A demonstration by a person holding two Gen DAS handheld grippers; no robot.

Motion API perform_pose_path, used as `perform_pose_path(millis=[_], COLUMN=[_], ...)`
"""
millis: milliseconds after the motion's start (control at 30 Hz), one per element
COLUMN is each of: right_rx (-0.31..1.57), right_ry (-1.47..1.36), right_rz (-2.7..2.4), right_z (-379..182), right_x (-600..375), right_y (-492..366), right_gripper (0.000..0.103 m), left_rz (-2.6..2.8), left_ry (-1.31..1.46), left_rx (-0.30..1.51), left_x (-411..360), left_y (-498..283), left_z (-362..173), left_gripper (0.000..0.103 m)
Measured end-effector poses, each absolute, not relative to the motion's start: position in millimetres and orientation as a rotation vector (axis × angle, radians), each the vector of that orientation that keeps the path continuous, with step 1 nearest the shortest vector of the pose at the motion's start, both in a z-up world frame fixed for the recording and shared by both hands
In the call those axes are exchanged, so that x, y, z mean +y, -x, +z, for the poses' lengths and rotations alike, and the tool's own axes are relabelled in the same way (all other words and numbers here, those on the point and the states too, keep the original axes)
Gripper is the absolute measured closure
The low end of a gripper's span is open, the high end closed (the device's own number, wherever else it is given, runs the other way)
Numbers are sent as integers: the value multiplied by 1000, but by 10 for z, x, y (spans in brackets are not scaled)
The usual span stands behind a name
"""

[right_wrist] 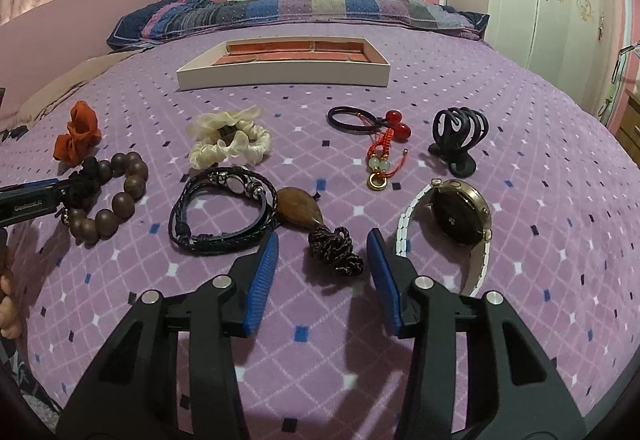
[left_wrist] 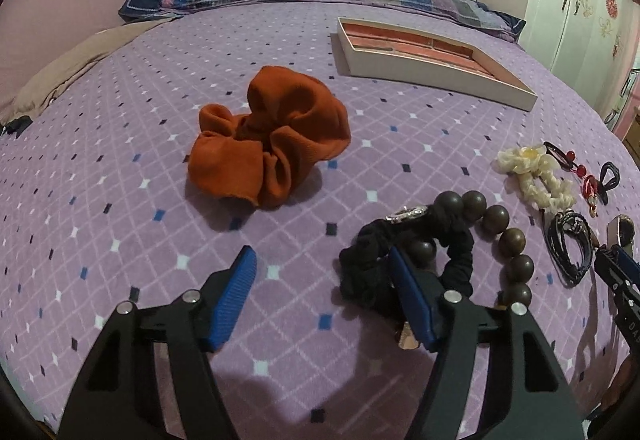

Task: Organize jewelry
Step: 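Grasp the black scrunchie with the left gripper while the right grasps the brown bead knot pendant, then carry the black scrunchie and brown pendant in both grippers over the cream tray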

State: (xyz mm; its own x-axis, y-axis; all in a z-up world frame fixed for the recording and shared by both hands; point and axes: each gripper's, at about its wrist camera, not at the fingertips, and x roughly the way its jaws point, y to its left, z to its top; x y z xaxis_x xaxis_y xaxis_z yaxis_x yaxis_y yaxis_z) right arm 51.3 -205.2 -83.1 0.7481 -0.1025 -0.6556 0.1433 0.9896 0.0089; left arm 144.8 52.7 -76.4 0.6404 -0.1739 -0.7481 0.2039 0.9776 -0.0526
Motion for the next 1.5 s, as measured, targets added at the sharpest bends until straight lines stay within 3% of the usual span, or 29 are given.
perform_pose_path(millis=[167, 333, 467, 633, 867, 1500], right_rx=[711, 704, 700, 695, 677, 581], right_ry=[-62, -48, -41, -32, -27, -28], right_rz=[-126, -126, -118, -102, -89, -49], right_z=[-844, -837, -844, -852, -842, -449], right_x=[-2066, -2056, -2051, -2036, -2041, -2154], right_y=[-515, -532, -548, -558, -553, -596], right_gripper=[67, 67, 67, 77, 79, 82], left_rz=[-242, -247, -272, -314, -337, -322], left_ry=[-35, -56, -57, -64, -26, -35], left_rx=[848, 841, 836, 838, 852, 727], left_x=[524, 486, 420, 323, 311, 234], left_y=[-1460, -1463, -1448, -1437, -1431, -1274], left_z=[-770, -754, -743, -731, -727, -239], left_gripper=[36, 41, 56, 77, 88, 90])
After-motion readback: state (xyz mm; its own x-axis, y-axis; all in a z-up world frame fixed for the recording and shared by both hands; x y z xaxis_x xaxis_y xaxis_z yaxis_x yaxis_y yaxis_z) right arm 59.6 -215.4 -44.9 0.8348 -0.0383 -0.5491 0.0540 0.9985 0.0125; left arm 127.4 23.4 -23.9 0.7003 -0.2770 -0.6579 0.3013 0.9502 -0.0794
